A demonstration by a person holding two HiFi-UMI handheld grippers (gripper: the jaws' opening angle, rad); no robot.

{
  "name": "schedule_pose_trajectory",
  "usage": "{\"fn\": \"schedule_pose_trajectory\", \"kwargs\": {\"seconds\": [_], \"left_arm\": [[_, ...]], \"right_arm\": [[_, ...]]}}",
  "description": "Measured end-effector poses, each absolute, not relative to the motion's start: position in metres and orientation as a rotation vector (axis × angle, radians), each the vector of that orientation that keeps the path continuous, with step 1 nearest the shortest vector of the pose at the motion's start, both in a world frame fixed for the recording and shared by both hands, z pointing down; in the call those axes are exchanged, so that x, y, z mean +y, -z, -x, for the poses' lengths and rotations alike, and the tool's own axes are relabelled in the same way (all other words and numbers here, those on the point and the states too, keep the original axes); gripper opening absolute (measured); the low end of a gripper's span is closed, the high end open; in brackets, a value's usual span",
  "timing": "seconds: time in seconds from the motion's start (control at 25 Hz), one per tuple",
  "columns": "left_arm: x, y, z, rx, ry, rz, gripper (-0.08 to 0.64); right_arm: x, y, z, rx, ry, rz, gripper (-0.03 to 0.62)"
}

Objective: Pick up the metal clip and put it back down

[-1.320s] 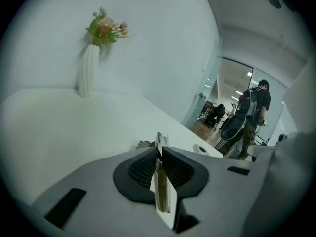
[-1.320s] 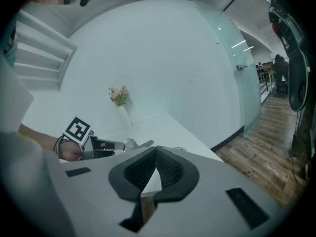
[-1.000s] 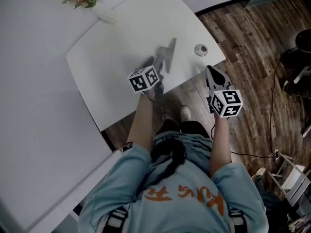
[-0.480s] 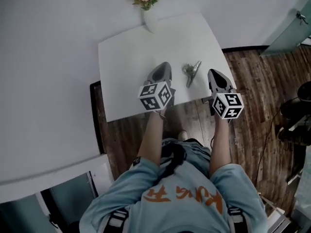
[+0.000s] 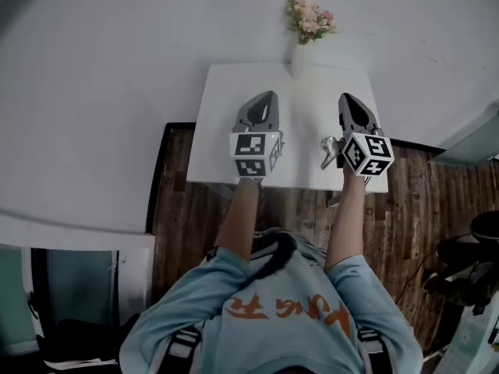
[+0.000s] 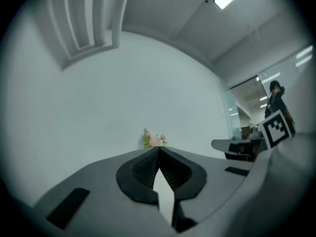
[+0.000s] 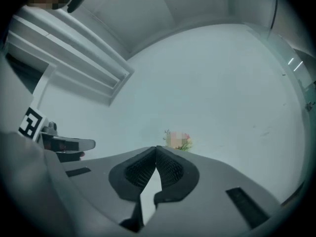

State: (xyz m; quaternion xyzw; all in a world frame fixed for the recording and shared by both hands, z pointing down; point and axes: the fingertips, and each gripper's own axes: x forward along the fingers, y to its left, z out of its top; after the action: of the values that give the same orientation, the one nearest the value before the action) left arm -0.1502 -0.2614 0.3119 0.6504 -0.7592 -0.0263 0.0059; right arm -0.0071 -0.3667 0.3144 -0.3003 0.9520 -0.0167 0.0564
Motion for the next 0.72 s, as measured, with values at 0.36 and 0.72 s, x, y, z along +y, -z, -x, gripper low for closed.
{"fn": "schedule_pose_trajectory", "kwargs": {"seconds": [0.36,0.72], "left_arm": [[-0.237,-0.307,0.181,-2.584,-0.030,-1.879,0.025],[-0.253,-0.324,0.162,-2.565,-0.032,-1.905,0.025]], "right_arm": [[-0.332,-0.310,0.040,2.921,-0.142,0.858,0.012],[-0.320,-0.317,0.030,2.984,-0.223,0.785,0.012]]}}
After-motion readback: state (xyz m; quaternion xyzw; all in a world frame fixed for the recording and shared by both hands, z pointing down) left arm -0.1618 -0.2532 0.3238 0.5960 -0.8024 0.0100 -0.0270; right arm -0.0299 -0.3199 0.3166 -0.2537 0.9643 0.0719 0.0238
